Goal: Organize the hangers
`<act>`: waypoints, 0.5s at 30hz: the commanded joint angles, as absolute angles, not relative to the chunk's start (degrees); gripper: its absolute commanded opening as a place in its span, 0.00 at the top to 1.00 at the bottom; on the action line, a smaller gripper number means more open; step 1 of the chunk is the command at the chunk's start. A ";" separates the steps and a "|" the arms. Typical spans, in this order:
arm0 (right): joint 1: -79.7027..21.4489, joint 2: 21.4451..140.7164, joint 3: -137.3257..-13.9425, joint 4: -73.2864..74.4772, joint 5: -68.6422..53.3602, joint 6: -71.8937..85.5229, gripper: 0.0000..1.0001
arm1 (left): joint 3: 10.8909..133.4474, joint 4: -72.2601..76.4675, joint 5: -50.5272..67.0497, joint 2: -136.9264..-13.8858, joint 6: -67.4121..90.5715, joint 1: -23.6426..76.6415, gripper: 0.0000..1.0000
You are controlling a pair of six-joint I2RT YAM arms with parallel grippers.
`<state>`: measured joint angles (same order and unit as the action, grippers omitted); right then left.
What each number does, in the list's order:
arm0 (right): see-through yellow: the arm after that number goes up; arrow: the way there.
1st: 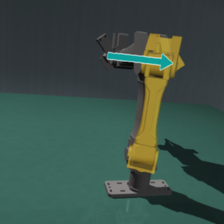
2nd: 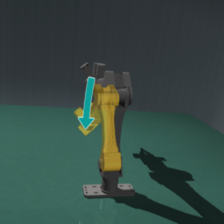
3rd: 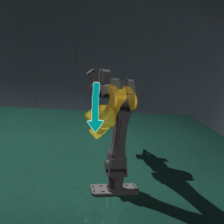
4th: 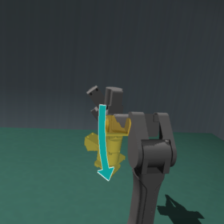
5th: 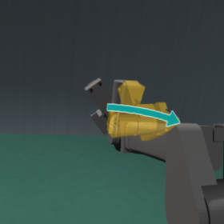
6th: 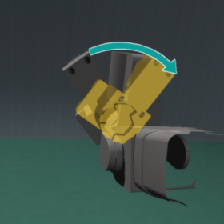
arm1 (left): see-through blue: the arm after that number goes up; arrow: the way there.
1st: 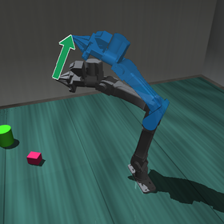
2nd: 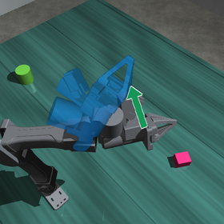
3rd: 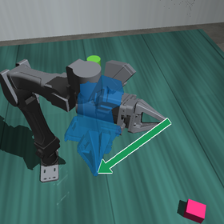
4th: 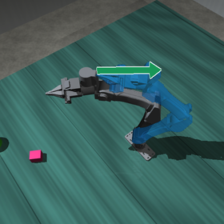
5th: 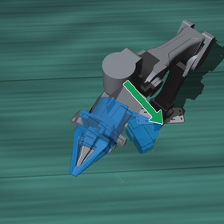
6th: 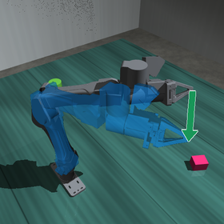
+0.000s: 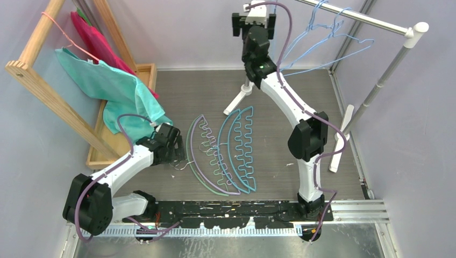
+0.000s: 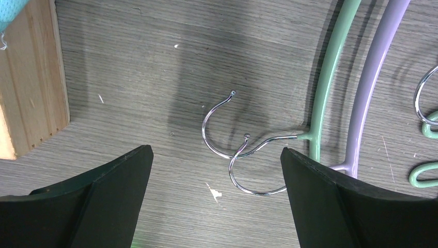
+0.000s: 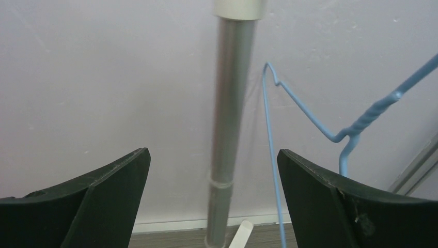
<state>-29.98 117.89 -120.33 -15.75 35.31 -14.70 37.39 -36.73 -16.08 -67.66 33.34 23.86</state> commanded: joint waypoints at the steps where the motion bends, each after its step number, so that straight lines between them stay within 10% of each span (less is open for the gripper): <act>1: -25.57 114.44 -122.77 -15.72 33.36 -9.07 0.00 | 39.55 -36.73 -16.19 -67.37 32.61 23.58 0.02; 15: -18.16 107.78 -112.68 -18.79 37.51 -7.56 0.00 | 39.29 -36.64 -16.06 -67.06 32.78 23.57 0.02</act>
